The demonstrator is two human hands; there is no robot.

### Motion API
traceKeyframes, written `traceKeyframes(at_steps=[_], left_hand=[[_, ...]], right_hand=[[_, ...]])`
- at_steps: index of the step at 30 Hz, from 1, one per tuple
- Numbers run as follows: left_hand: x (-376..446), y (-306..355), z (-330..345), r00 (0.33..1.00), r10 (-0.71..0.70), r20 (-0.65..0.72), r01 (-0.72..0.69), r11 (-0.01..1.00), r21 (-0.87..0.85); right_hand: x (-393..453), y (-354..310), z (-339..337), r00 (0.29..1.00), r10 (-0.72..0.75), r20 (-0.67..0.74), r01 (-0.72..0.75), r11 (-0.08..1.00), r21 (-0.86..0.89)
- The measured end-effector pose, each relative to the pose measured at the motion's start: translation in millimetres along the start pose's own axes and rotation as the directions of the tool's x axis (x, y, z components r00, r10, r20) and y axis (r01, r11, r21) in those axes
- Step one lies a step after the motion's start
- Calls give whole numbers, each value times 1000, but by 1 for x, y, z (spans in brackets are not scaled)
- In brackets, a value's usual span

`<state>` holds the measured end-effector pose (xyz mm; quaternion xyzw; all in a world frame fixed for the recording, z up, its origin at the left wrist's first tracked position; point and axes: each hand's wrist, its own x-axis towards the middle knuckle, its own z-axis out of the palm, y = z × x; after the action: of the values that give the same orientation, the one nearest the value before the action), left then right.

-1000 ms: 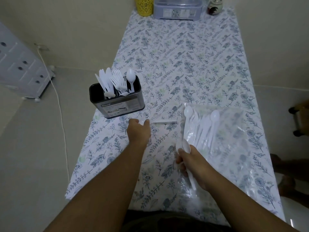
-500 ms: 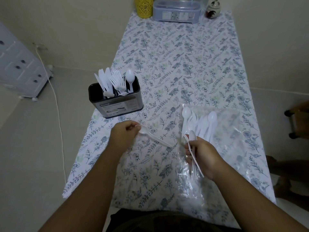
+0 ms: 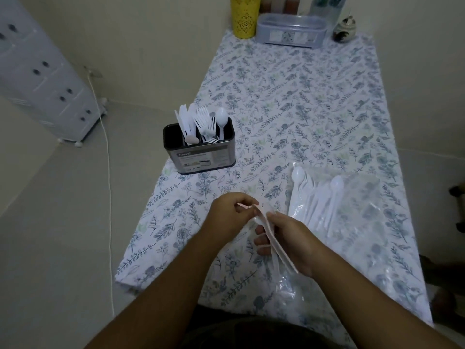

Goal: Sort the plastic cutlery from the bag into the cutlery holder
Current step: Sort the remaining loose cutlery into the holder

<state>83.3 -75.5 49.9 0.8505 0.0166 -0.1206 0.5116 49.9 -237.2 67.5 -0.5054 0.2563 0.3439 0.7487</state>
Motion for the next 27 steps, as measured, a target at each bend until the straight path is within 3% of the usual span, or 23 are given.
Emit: traceKeyframes(at_steps=[4, 10, 14, 17, 23, 27], left_hand=[[-6, 1, -2, 1000, 3, 18, -3, 1000, 7], [-22, 14, 8, 995, 82, -58, -84, 996, -22], [-25, 9, 13, 978, 141, -157, -122, 984, 127], [-27, 9, 15, 968, 155, -195, -128, 981, 147], [-36, 11, 18, 978, 138, -158, -124, 988, 97], [-43, 19, 12, 995, 30, -98, -39, 996, -86]], right_hand=[[0, 3, 0, 999, 34, 21, -32, 997, -76], [6, 11, 3, 997, -18, 70, 18, 1000, -1], [4, 15, 6, 990, -131, -59, 121, 982, -144], [4, 12, 7, 979, -176, -97, 162, 977, -140], [3, 12, 11, 990, -133, -45, 131, 990, -56], [-5, 8, 18, 980, -198, 20, 199, 978, -60]])
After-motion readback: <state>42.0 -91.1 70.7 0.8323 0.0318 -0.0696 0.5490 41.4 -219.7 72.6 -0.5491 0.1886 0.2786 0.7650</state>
